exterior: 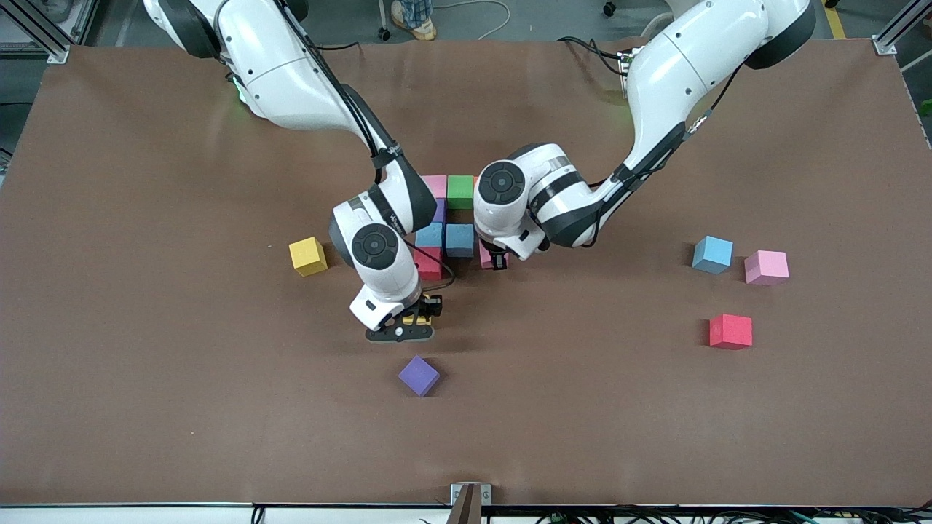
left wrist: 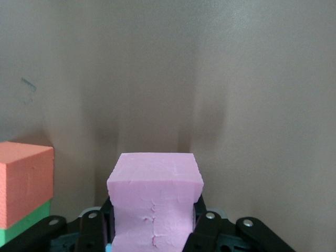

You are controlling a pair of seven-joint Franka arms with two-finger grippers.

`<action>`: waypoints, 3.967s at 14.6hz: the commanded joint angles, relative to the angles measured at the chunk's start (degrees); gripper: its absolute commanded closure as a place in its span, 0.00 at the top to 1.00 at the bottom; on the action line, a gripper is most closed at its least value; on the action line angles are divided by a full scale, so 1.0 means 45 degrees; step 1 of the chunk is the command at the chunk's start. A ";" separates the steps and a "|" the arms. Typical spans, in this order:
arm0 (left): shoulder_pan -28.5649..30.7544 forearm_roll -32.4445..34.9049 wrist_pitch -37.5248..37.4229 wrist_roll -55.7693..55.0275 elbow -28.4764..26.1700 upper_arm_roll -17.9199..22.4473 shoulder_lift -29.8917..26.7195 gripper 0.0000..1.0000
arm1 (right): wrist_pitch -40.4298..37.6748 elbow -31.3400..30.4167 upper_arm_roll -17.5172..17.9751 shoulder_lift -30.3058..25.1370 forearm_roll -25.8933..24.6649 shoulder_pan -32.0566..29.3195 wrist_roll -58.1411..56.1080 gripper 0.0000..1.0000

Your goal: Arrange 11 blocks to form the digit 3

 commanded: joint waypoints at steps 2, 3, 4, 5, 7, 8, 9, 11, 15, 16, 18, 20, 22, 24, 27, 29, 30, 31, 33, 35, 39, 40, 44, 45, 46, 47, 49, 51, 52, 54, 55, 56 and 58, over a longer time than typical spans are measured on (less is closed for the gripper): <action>0.0366 0.0328 0.0530 0.0028 -0.0870 -0.0290 -0.0542 0.16 | -0.0474 -0.0096 0.0061 -0.0087 0.0377 0.0173 0.0197 0.00; 0.0406 0.0328 0.0745 0.0028 -0.0929 -0.0290 -0.0523 0.16 | -0.0611 -0.0096 0.0080 -0.0087 0.0377 0.0173 0.0508 0.00; 0.0426 0.0328 0.0940 0.0047 -0.1084 -0.0290 -0.0523 0.16 | -0.0631 -0.0096 0.0061 -0.0087 0.0377 0.0154 0.0550 0.00; 0.0426 0.0328 0.1155 0.0086 -0.1221 -0.0290 -0.0503 0.16 | -0.0631 -0.0116 0.0061 -0.0087 0.0377 0.0154 0.0608 0.00; 0.0445 0.0347 0.1488 0.0281 -0.1437 -0.0290 -0.0484 0.16 | -0.0496 -0.0446 0.0061 -0.0087 0.0377 0.0173 0.0609 0.00; 0.0465 0.0347 0.1566 0.0282 -0.1438 -0.0290 -0.0445 0.16 | -0.0475 -0.0486 0.0061 -0.0106 0.0377 0.0173 0.0609 0.00; 0.0465 0.0328 0.1644 0.0282 -0.1438 -0.0290 -0.0425 0.16 | -0.0456 -0.0506 0.0061 -0.0107 0.0377 0.0173 0.0609 0.00; 0.0465 0.0347 0.1665 0.0282 -0.1438 -0.0290 -0.0406 0.16 | -0.0456 -0.0506 0.0061 -0.0126 0.0377 0.0193 0.0609 0.00; 0.0465 0.0328 0.1684 0.0282 -0.1418 -0.0251 -0.0367 0.16 | 0.0010 -0.0934 0.0081 -0.0301 0.0475 0.0290 0.0746 0.00; 0.0465 0.0328 0.1684 0.0262 -0.1418 -0.0232 -0.0366 0.16 | 0.0226 -0.1187 0.0081 -0.0399 0.0475 0.0329 0.0746 0.00; 0.0465 0.0328 0.1684 0.0262 -0.1418 -0.0232 -0.0327 0.16 | 0.0326 -0.1404 0.0081 -0.0497 0.0475 0.0368 0.0746 0.00; 0.0465 0.0328 0.1704 0.0262 -0.1379 -0.0232 -0.0269 0.16 | 0.0364 -0.1424 0.0100 -0.0517 0.0513 0.0543 0.0746 0.00; 0.0445 0.0328 0.1821 0.0262 -0.1399 -0.0213 -0.0249 0.16 | 0.0345 -0.1424 0.0100 -0.0536 0.0611 0.0583 0.0746 0.00; 0.0426 0.0328 0.1860 0.0243 -0.1399 -0.0212 -0.0152 0.16 | 0.0306 -0.1444 0.0100 -0.0556 0.0631 0.0583 0.0746 0.00; 0.0387 0.0328 0.2055 0.0145 -0.1399 -0.0212 -0.0113 0.16 | 0.0189 -0.1463 0.0100 -0.0575 0.0631 0.0564 0.0590 0.00; 0.0367 0.0328 0.2055 0.0125 -0.1399 -0.0212 -0.0112 0.16 | 0.0208 -0.1561 0.0100 -0.0575 0.0611 0.0564 0.0473 0.00; 0.0367 0.0328 0.2055 0.0125 -0.1399 -0.0212 -0.0112 0.16 | 0.0189 -0.1600 0.0100 -0.0575 0.0611 0.0564 0.0453 0.00; 0.0367 0.0328 0.2036 0.0125 -0.1418 -0.0193 -0.0112 0.16 | 0.0189 -0.1600 0.0100 -0.0575 0.0611 0.0564 0.0433 0.00; 0.0348 0.0328 0.2055 0.0145 -0.1418 -0.0193 -0.0093 0.16 | 0.0111 -0.1716 0.0100 -0.0731 0.0611 0.0525 0.0219 0.00; 0.0367 0.0328 0.2249 0.0145 -0.1399 -0.0173 -0.0073 0.16 | 0.0111 -0.1795 0.0100 -0.0770 0.0611 0.0544 0.0199 0.00; 0.0348 0.0328 0.2329 0.0145 -0.1399 -0.0173 0.0005 0.16 | 0.0111 -0.1815 0.0100 -0.0771 0.0611 0.0544 0.0199 0.01; 0.0348 0.0328 0.2329 0.0145 -0.1399 -0.0154 0.0024 0.16 | 0.0111 -0.1834 0.0100 -0.0771 0.0611 0.0544 0.0199 0.01; 0.0328 0.0328 0.2485 0.0203 -0.1398 -0.0076 0.0024 0.16 | 0.0091 -0.1874 0.0100 -0.0771 0.0611 0.0544 0.0179 0.01; 0.0328 0.0347 0.2504 0.0223 -0.1379 -0.0018 0.0082 0.16 | 0.0091 -0.1874 0.0100 -0.0771 0.0611 0.0544 0.0121 0.01; 0.0289 0.0347 0.2524 0.0223 -0.1379 0.0060 0.0083 0.17 | 0.0053 -0.1874 0.0100 -0.0771 0.0611 0.0544 0.0063 0.01; 0.0212 0.0347 0.2524 0.0223 -0.1379 0.0119 0.0083 0.16 | 0.0013 -0.1874 0.0100 -0.0771 0.0611 0.0564 0.0062 0.01; 0.0192 0.0347 0.2582 0.0223 -0.1379 0.0139 0.0102 0.17 | -0.0026 -0.1874 0.0100 -0.0771 0.0611 0.0564 0.0062 0.01; 0.0172 0.0347 0.2680 0.0223 -0.1379 0.0159 0.0102 0.17 | -0.0065 -0.1874 0.0100 -0.0771 0.0611 0.0564 0.0062 0.01; 0.0153 0.0347 0.2680 0.0223 -0.1379 0.0139 0.0102 0.17 | -0.0065 -0.1874 0.0100 -0.0771 0.0611 0.0564 0.0081 0.01; 0.0133 0.0328 0.2700 0.0223 -0.1340 0.0159 0.0102 0.17 | -0.0046 -0.1854 0.0100 -0.0751 0.0611 0.0564 0.0101 0.02; 0.0133 0.0347 0.2700 0.0223 -0.1359 0.0159 0.0122 0.18 | -0.0007 -0.1854 0.0100 -0.0751 0.0611 0.0564 0.0101 0.02; 0.0114 0.0347 0.2700 0.0223 -0.1359 0.0159 0.0122 0.18 | 0.0013 -0.1854 0.0100 -0.0732 0.0631 0.0564 0.0120 0.02; 0.0113 0.0347 0.2700 0.0223 -0.1379 0.0159 0.0122 0.20 | 0.0052 -0.1835 0.0100 -0.0732 0.0631 0.0564 0.0140 0.06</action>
